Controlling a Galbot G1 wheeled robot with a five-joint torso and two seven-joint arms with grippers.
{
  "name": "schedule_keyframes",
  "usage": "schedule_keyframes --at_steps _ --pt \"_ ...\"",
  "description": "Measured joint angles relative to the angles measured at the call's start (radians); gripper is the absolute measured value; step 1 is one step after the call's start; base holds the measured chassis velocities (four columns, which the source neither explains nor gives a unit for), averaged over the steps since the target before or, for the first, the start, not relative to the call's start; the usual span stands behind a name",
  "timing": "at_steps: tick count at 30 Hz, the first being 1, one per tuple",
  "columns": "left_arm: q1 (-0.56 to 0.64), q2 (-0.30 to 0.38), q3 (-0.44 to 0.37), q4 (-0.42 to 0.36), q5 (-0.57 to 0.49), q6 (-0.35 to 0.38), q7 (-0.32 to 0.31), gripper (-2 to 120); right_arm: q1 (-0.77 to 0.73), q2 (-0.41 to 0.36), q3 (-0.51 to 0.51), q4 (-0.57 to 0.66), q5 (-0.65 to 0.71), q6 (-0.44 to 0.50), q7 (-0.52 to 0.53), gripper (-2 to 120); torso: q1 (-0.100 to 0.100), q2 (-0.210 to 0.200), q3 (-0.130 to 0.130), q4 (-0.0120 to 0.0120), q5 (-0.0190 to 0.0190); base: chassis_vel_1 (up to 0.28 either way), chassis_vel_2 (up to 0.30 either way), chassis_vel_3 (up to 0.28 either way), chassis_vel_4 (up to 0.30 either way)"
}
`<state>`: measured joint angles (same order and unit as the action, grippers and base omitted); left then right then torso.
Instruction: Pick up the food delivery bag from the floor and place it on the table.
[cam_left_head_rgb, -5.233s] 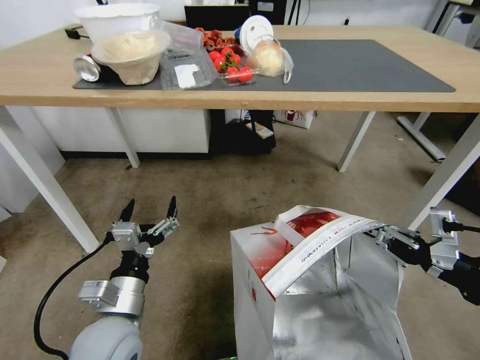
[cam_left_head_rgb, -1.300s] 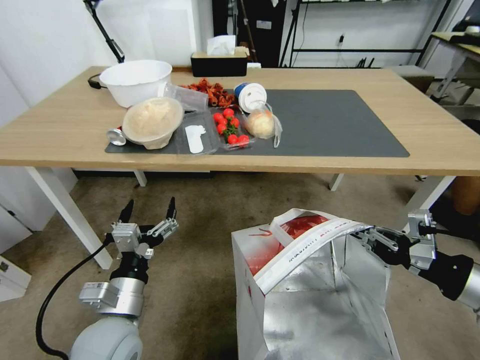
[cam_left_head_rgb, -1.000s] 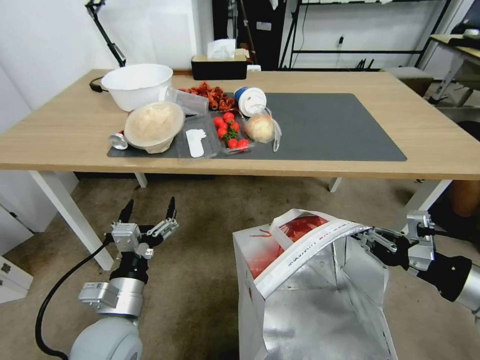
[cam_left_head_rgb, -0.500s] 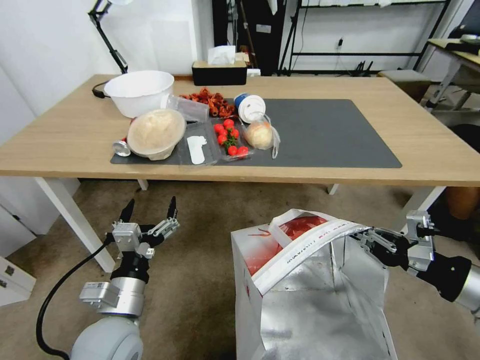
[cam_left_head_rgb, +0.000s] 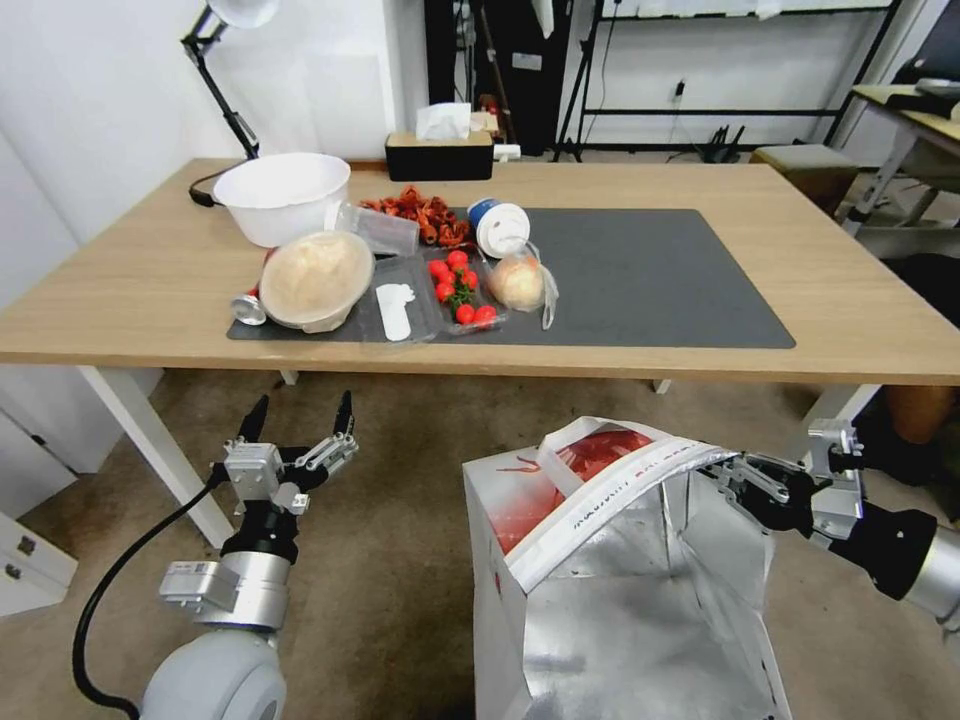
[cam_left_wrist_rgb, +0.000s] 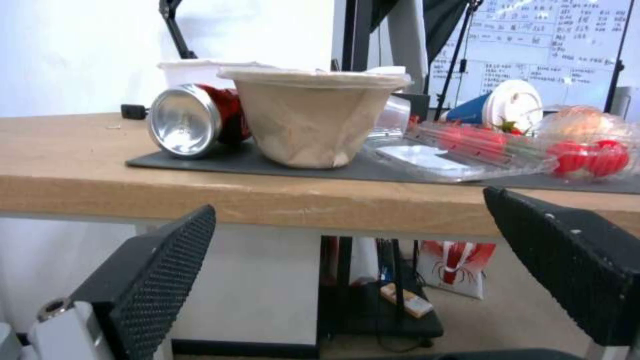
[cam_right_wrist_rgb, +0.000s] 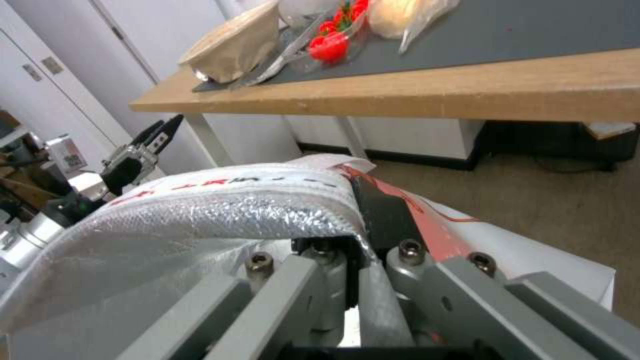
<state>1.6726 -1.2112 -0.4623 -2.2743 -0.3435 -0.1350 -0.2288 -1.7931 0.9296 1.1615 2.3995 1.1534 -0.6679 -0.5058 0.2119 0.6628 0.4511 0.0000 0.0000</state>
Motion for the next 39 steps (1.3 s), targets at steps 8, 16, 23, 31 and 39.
schedule_keyframes --at_steps 8,16,23,31,39 --pt "-0.002 -0.005 0.004 -0.006 0.008 0.002 0.001 100 0.004 -0.005 -0.003 -0.003 -0.012 0.001 0.000 0 0.015 0.037 0.022 -0.0001 0.0000 0.000 0.000 0.000 0.000" --pt "-0.006 -0.005 0.007 -0.004 0.010 0.004 0.002 100 0.006 -0.006 -0.008 -0.008 -0.022 0.004 -0.001 0 0.029 0.072 0.043 0.0000 0.0000 0.000 0.000 0.000 0.000" --pt "-0.006 -0.005 0.005 -0.004 0.010 0.004 0.002 100 0.010 -0.011 -0.010 -0.008 -0.022 0.004 -0.001 0 0.041 0.101 0.059 0.0001 0.0000 0.000 0.000 0.000 0.000" --pt "-0.004 -0.007 0.005 -0.008 0.010 0.004 0.003 100 0.008 -0.012 -0.007 -0.006 -0.021 0.005 -0.003 0 0.055 0.133 0.078 0.0000 -0.0001 0.000 0.000 0.000 0.000" --pt "0.002 -0.006 0.004 -0.015 0.009 0.003 0.003 100 0.006 -0.002 -0.008 -0.002 -0.024 0.006 -0.004 0 0.073 0.176 0.103 0.0000 0.0000 0.000 0.000 0.000 0.000"
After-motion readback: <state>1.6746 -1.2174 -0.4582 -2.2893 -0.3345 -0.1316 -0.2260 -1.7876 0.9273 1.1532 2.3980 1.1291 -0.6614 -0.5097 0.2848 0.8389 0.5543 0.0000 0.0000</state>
